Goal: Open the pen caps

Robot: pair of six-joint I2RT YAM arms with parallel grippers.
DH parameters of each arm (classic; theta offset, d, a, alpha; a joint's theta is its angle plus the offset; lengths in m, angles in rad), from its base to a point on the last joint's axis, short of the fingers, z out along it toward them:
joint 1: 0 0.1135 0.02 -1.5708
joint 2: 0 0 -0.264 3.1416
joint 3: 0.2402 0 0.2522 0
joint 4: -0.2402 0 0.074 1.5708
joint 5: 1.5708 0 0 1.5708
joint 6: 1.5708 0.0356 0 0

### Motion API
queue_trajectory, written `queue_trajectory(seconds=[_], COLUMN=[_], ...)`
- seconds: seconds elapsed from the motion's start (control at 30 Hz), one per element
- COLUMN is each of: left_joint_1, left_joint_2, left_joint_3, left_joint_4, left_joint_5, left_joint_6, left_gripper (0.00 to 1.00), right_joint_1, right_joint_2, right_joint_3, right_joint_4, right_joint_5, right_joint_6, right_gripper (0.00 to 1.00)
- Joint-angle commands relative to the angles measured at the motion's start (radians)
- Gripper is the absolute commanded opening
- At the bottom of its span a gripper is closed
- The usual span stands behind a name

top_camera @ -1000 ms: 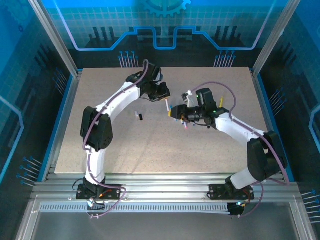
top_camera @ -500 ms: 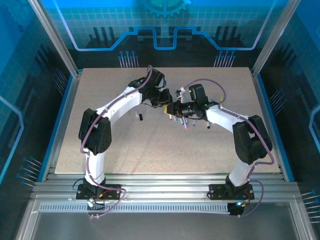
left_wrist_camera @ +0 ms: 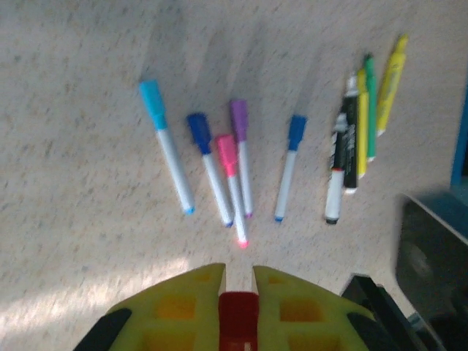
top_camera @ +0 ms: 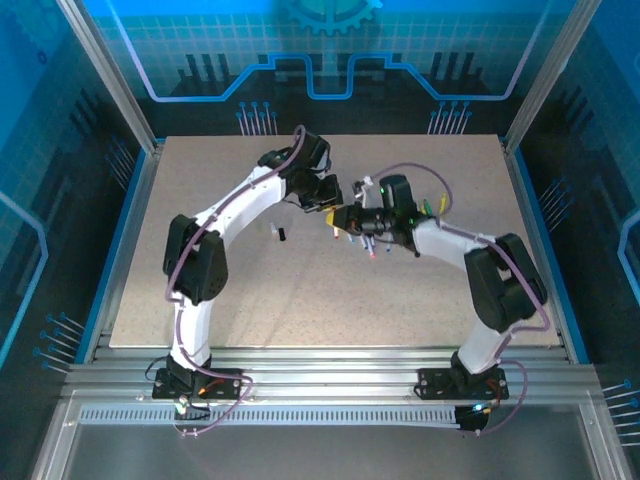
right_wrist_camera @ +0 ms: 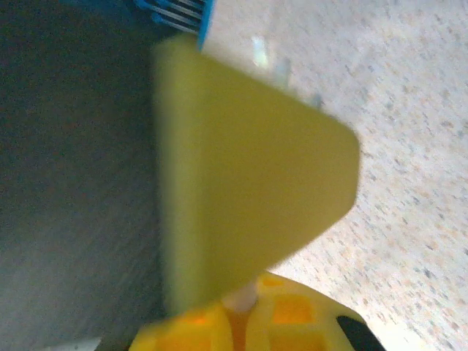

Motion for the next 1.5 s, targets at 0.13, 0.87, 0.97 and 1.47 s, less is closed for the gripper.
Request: queue_trajectory(seconds=[0.13,0.87,0.97,1.47], left_joint_1=[0.162,0.111,0.085,0.006], left_joint_2=[0.237,-0.120,-0.130,-0.131], left_joint_3=[0.385,-0.198,-0.198,-0.275], left_joint_4=[-0.022,0.168,0.169,0.258], left_joint_5=[-0.034,-0.048,-0.031,0.022], left_joint_6=[-0.004,-0.002,-0.007,-0.061], left_gripper=[0.00,0.38,0.43,0.34], right_joint_1=[0.178,0.019,0.019,0.003], right_joint_2=[-0.369,-0.160,-0.124,0.051], right_joint_3=[-0.393,-0.046,0.002,0.199], right_joint_4=[-0.044,-0.355,-0.338,-0.323], right_joint_5=[-0.021,-0.073,-0.067,-0.029], right_joint_6=[0.110,-0.209,-0.207,-0.220], right_gripper=[0.00,0.00,0.00,0.00])
